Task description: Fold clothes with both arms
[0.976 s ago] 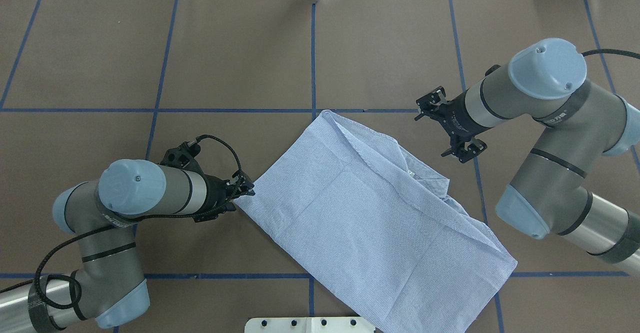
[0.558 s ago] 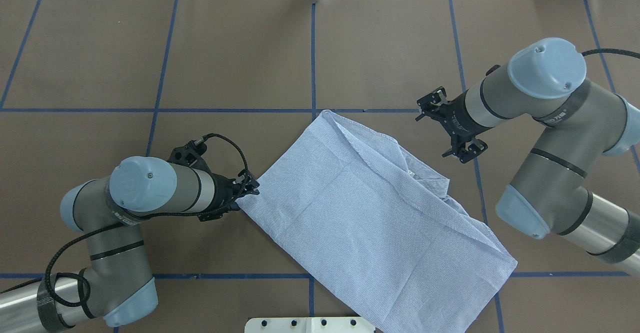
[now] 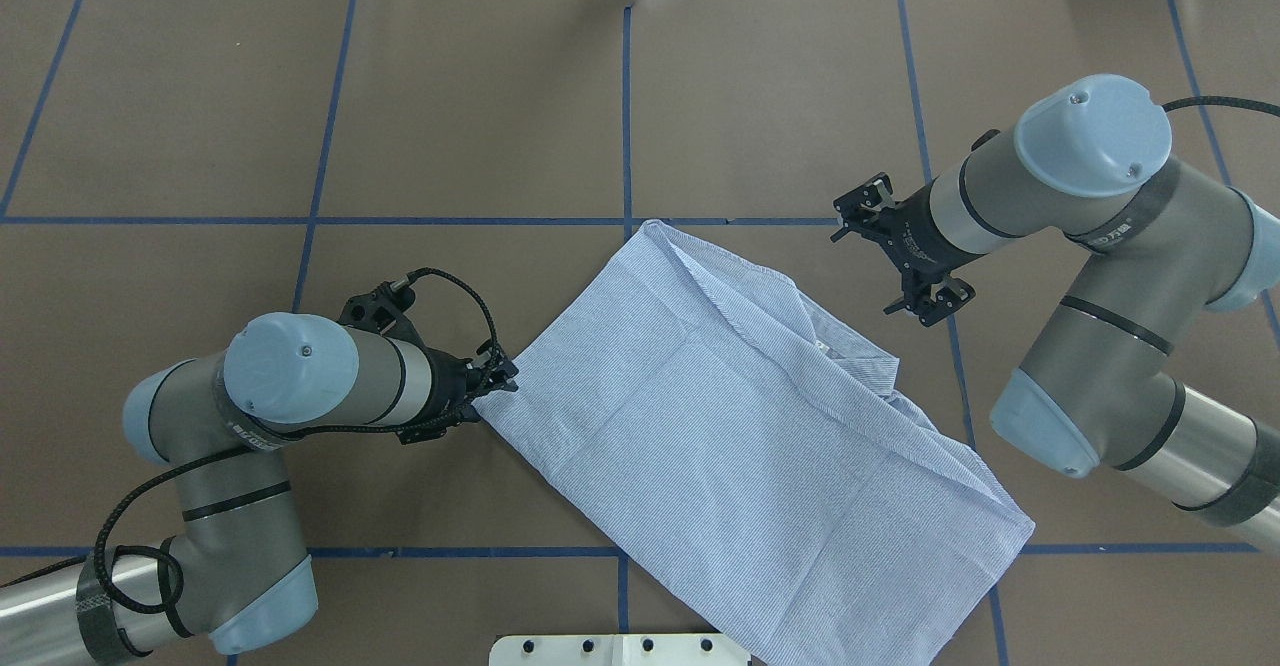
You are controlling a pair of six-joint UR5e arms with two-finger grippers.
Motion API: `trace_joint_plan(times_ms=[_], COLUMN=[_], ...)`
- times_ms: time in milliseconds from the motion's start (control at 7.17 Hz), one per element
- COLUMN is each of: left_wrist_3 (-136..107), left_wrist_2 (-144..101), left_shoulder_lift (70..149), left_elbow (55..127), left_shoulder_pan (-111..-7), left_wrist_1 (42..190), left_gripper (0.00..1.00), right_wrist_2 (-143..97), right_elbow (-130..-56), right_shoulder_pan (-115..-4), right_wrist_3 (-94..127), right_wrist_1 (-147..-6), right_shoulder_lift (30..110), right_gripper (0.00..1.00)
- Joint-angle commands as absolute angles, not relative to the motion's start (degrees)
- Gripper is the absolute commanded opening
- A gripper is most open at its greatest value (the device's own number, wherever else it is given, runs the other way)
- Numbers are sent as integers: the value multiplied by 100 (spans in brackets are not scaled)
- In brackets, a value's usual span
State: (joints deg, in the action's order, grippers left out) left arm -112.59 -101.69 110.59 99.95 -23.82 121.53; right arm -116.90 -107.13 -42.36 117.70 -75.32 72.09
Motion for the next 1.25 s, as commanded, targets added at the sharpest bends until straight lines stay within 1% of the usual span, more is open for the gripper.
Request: trace_joint_plan(times_ms=[0,139,418,558,697,837,1116], left_wrist_3=[-11294,-11294,-11294,-11311,-11320,-11312,-11303], left_wrist_2=[-10169,-10169,-10169,-10160,-10160,-10160,-10160], left_shoulder_lift=[11030,11065,11065,11074,11066,11057,11039], left_elbow=[9993,10028,10028,10037,10046,10055,10098], left_shoulder_pan=[-2364,-2364,-2364,-2373,-2373,-2382,-2417], left_wrist_1=[12120,11894,11865,11865,11865,11865,11857], left_gripper=[61,61,52,39,18,0,0], right_wrist_2=[-11689,-11689,-11689,-11724,-11733,-11768,-11769], right_elbow=[-10714,-10714,-10731,-10731,-10731,-10731,-10731], right_shoulder_pan=[-4236,-4245,-4245,-4254,-4271,-4263,-4263], right_wrist_3=[11786,11786,11812,11821,11821,11830,11830], right_wrist_1=[-7532,-7532,-7532,-7532,-7532,-7541,-7541], right_shoulder_lift=[7207,7207,7198,7207,7207,7198,7198], right_gripper=[100,100,100,100,100,100,100])
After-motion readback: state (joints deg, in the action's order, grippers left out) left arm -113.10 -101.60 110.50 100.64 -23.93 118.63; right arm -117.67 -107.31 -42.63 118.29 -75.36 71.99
